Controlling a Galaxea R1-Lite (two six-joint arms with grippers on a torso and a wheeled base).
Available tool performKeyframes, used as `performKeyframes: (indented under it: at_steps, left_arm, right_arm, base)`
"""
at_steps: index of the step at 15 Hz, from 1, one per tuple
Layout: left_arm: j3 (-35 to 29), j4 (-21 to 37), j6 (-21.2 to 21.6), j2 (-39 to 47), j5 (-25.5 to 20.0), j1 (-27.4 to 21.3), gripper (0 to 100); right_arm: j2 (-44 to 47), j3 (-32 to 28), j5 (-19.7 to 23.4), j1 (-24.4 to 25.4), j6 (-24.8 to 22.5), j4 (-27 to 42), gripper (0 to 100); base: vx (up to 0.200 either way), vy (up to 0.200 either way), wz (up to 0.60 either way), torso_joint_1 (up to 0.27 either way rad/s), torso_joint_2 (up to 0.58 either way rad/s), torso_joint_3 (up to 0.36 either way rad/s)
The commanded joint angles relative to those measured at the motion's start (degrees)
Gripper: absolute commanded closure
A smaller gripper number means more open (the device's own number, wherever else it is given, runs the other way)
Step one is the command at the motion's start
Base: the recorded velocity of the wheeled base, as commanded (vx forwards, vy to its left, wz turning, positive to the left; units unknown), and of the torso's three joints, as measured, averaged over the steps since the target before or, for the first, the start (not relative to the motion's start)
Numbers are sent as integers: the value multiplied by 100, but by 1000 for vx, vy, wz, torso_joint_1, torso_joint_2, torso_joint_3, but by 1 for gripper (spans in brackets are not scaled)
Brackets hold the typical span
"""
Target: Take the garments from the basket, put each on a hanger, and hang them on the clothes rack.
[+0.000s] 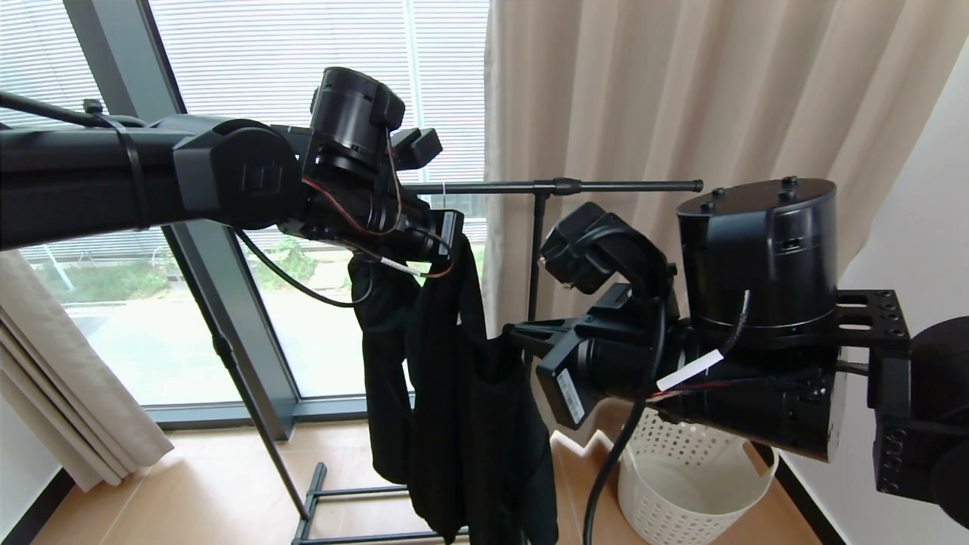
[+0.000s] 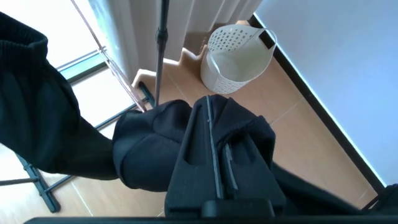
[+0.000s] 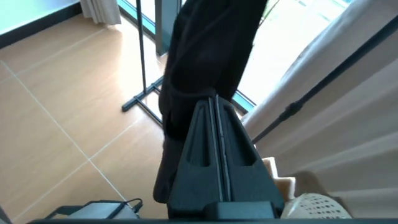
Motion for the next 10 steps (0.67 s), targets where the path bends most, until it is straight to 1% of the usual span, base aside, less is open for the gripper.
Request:
performKeyframes:
  at_steps: [1, 3, 5, 6, 7, 10]
  left_arm:
    - [-244, 6, -2, 192, -12, -15, 100]
    - [-226, 6, -11, 184, -21, -120, 100]
    - [-218, 6, -19, 184, -21, -190, 100]
    - [-270, -3, 7, 192, -38, -217, 100]
    - [-288, -3, 25, 192, -135, -252, 100]
    - [-297, 6, 33, 184, -170, -252, 100]
  right_arm:
    - [337, -210, -29, 378, 365, -63, 100]
    - [566, -421, -91, 616, 849, -98, 100]
    - [680, -552, -109, 774, 1183, -169, 100]
    - [715, -552, -117, 800, 1385, -441, 100]
    - [715, -517, -126, 800, 1394, -590, 100]
    - [627, -456, -232, 695, 1271, -520, 100]
  base:
    - [0, 0, 0, 0, 0, 0]
    - [0, 0, 0, 0, 0, 0]
    - [0, 0, 0, 0, 0, 0]
    - [0, 0, 0, 0, 0, 0]
    - [0, 0, 0, 0, 0, 0]
    - [0, 0, 0, 0, 0, 0]
